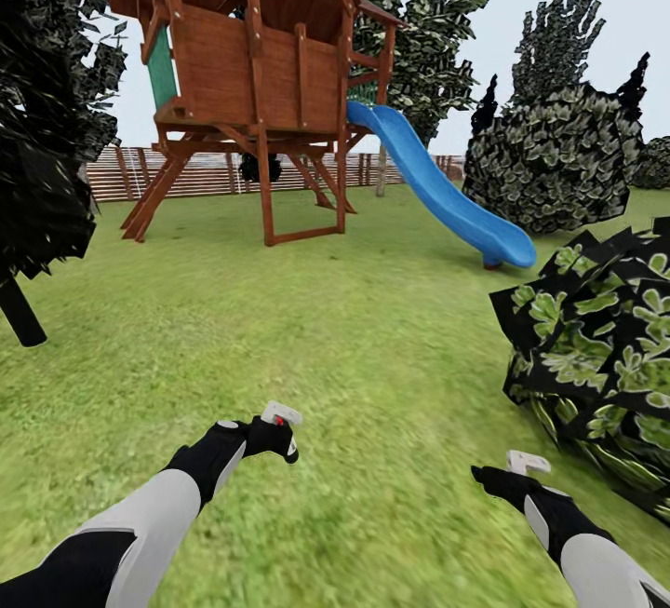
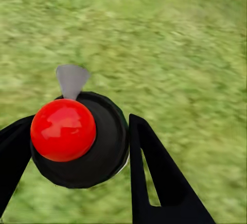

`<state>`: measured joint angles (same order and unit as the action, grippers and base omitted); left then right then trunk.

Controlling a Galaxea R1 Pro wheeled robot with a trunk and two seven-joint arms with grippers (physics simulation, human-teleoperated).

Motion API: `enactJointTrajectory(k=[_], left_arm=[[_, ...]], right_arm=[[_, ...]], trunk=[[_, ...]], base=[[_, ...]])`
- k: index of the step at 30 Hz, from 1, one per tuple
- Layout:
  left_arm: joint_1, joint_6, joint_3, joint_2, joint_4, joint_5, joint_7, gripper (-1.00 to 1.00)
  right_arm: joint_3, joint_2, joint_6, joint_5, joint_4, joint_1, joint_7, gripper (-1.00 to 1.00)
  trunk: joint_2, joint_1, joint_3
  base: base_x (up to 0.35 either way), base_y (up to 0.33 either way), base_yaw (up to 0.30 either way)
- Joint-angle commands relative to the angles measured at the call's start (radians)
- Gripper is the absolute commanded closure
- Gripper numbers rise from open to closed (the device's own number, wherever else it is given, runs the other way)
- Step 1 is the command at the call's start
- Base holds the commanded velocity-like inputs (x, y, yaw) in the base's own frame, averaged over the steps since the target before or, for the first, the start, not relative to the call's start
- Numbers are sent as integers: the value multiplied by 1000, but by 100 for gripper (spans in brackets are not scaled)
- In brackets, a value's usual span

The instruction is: Pick up the pesticide atomizer in the garden and spray insectifuge to fully cover both potted plants in the garden.

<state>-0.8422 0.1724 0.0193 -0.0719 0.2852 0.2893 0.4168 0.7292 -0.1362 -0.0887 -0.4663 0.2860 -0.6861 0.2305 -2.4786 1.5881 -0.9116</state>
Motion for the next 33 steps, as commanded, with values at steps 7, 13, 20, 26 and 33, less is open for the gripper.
enactJointTrajectory(k=[7,13,20,26,33], left_arm=[[0,7,2,0,2,2,3,100],[0,7,2,0,2,2,4,100],[0,7,2,0,2,2,4,100],[0,7,2,0,2,2,4,100],[0,7,2,0,3,2,4,100]], right_arm=[[9,1,-5,-8,2,-1,7,-100],[9,1,-5,-8,2,0,7,-100],[9,0,-5,-8,2,-1,7,-100],[9,0,-5,-8,2,-1,7,-100],[9,1,-5,-8,2,-1,7,-100]], trunk=[[0,0,-1],[0,0,-1],[0,0,-1],[0,0,-1],[0,0,-1]], base=[[336,113,0],[336,113,0],[336,113,0],[336,113,0],[337,113,0]])
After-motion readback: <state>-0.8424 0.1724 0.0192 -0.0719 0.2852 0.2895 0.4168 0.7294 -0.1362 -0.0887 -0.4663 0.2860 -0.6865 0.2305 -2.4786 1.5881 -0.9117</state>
